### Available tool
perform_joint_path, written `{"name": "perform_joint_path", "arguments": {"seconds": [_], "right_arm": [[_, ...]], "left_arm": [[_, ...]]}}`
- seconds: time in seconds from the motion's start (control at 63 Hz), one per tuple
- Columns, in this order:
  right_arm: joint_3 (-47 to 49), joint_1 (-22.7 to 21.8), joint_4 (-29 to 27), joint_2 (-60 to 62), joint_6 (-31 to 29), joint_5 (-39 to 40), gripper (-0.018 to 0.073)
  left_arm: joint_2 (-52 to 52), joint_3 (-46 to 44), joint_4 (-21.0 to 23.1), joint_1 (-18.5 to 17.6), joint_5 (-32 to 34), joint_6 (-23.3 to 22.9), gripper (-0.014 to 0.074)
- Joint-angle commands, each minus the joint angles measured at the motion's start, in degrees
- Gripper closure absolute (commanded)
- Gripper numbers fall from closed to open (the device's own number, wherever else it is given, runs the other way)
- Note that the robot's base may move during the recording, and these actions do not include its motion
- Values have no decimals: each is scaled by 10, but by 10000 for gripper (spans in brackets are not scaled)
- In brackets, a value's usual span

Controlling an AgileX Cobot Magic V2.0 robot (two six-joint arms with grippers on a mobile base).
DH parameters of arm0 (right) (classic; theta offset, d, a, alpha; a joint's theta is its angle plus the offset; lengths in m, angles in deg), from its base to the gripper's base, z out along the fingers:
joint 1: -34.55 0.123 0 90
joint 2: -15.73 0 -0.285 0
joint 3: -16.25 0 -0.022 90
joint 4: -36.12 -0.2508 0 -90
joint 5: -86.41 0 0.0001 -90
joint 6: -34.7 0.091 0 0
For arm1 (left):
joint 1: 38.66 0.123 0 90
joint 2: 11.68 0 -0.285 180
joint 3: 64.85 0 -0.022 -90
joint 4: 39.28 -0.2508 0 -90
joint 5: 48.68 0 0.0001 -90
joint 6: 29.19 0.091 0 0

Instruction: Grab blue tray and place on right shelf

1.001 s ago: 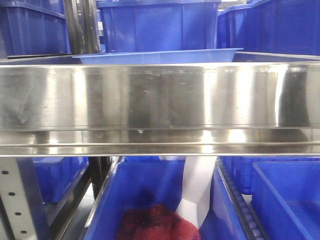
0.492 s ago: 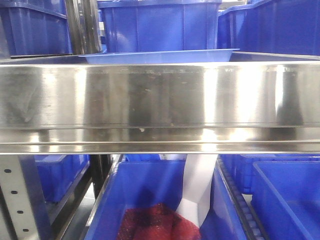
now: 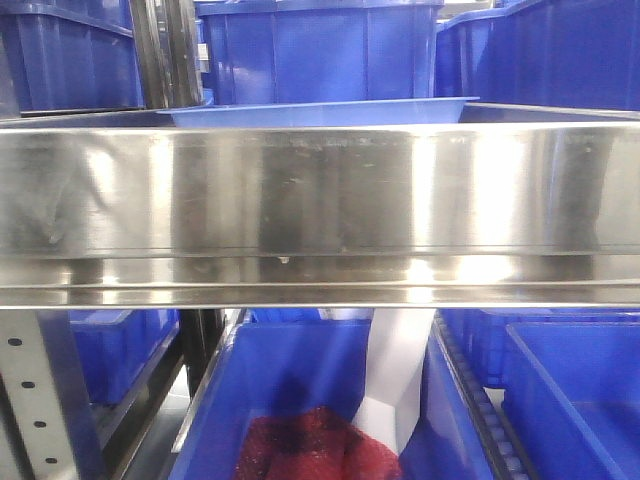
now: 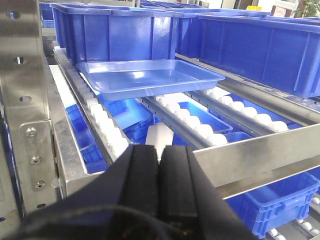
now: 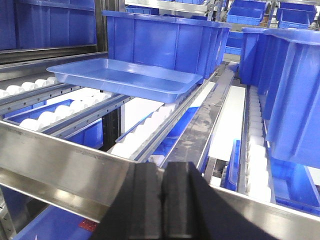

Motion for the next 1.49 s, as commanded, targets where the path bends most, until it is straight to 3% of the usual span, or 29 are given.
{"name": "perform_joint_path", "arguments": {"seconds": [0.0,0.254,0.365,0.413,0.524,0.588,0.715,0.874,1.112,1.144,1.477], "right_arm": [[14,-1,6,-7,-4,57,504],[14,-1,6,-7,-4,57,504],[14,-1,6,-7,-4,57,504],[14,-1,6,-7,-4,57,504],[14,-1,6,-7,-4,57,504],[14,-1,6,-7,-4,57,504],[14,-1,6,-7,-4,57,504],[14,-1,6,-7,-4,57,504],[14,-1,6,-7,-4,56,504],[14,-1,6,-7,-4,56,504],[14,-1,6,-7,-4,56,504]], "left_arm": [[-6,-15,-3,-4,56,4,645],[-6,-15,-2,-4,56,4,645],[-6,-14,28,11,52,4,645],[-4,-14,34,33,42,24,645],[11,5,106,113,41,118,645],[23,21,130,165,46,122,645],[59,79,131,257,89,122,645],[102,172,134,322,162,122,645],[106,319,134,345,335,122,645],[106,311,134,345,300,122,645],[106,312,132,345,296,122,645]]}}
